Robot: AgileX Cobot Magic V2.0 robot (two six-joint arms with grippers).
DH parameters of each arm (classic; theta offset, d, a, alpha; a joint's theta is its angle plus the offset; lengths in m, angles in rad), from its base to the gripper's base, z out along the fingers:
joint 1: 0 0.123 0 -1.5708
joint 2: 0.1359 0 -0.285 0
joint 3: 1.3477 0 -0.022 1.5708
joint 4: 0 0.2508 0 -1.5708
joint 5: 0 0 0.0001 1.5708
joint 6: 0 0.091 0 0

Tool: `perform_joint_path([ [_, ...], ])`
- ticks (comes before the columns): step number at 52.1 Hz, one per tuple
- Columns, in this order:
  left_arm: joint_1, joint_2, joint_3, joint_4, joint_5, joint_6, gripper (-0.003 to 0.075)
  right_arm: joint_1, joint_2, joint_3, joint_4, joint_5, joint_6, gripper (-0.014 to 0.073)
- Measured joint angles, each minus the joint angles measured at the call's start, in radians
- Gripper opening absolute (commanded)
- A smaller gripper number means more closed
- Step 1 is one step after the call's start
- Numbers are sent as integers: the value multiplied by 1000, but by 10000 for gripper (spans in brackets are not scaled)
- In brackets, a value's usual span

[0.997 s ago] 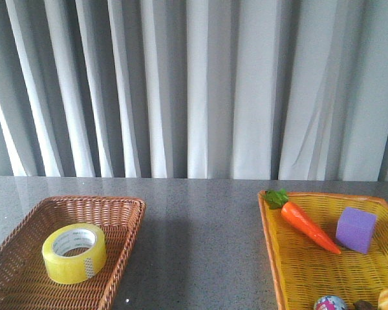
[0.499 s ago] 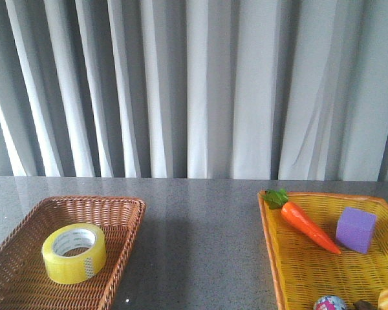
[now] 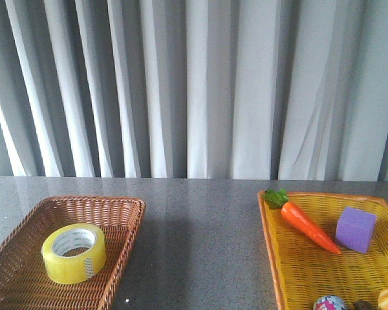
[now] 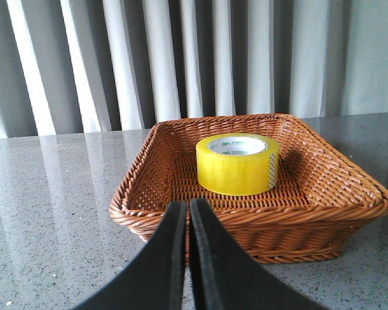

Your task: Transfer tape with both arms

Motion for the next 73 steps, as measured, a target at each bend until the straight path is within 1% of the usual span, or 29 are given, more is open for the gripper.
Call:
perform_joint_path([
  [5,0,0,0,0,0,0,-6,0,-42,37,69,-48,-40,-8],
  [10,0,0,0,0,0,0,-6,0,-124,150,146,-188,-99,-8],
  [15,0,0,0,0,0,0,-6,0,-230,349,217,-350,-114,-8],
  [19,0,0,0,0,0,0,-6,0,-317,506,248,-471,-116,-8],
  [29,0,0,0,0,0,0,-6,0,-566,958,256,-717,-99,-8],
  [35,0,0,0,0,0,0,-6,0,-731,1145,247,-809,-118,-8],
  [40,0,0,0,0,0,0,-6,0,-845,1280,243,-856,-144,-8],
  [45,0,0,0,0,0,0,-6,0,-940,1377,243,-882,-151,-8],
  [57,0,0,0,0,0,0,-6,0,-1132,1550,235,-907,-157,-8],
  [67,0,0,0,0,0,0,-6,0,-1260,1569,208,-905,-164,-8],
  [73,0,0,0,0,0,0,-6,-2,-1282,1569,184,-900,-174,-8],
])
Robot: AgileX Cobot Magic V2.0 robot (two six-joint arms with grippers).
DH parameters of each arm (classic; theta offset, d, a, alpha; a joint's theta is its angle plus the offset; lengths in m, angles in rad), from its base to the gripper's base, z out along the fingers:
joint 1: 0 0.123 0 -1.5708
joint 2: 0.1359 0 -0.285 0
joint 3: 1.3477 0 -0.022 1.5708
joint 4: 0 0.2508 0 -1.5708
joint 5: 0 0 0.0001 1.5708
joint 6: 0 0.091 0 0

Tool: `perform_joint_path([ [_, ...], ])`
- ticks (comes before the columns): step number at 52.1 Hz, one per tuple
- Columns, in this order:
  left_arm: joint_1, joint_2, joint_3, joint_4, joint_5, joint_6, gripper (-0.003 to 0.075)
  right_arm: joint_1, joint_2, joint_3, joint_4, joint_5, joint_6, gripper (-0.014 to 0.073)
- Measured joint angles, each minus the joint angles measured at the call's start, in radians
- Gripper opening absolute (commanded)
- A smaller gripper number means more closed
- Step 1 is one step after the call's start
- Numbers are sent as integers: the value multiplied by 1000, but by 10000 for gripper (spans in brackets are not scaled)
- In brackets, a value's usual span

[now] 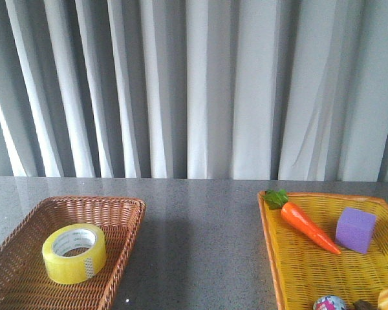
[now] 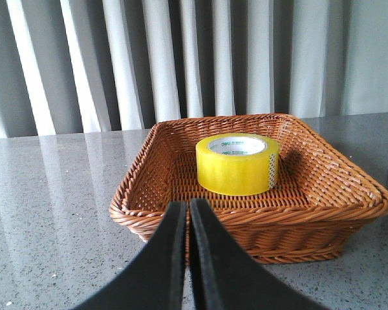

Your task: Transfer tape with both arms

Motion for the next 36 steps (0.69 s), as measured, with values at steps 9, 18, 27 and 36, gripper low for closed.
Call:
perform_joint_path([
  [9,0,0,0,0,0,0,-6,-72,-4,0,-9,6,0,-8],
  [18,0,0,0,0,0,0,-6,-114,-4,0,-9,3,17,-8],
  [27,0,0,0,0,0,0,-6,-111,-4,0,-9,-1,41,-8],
  [36,0,0,0,0,0,0,-6,-111,-4,0,-9,-2,43,-8],
])
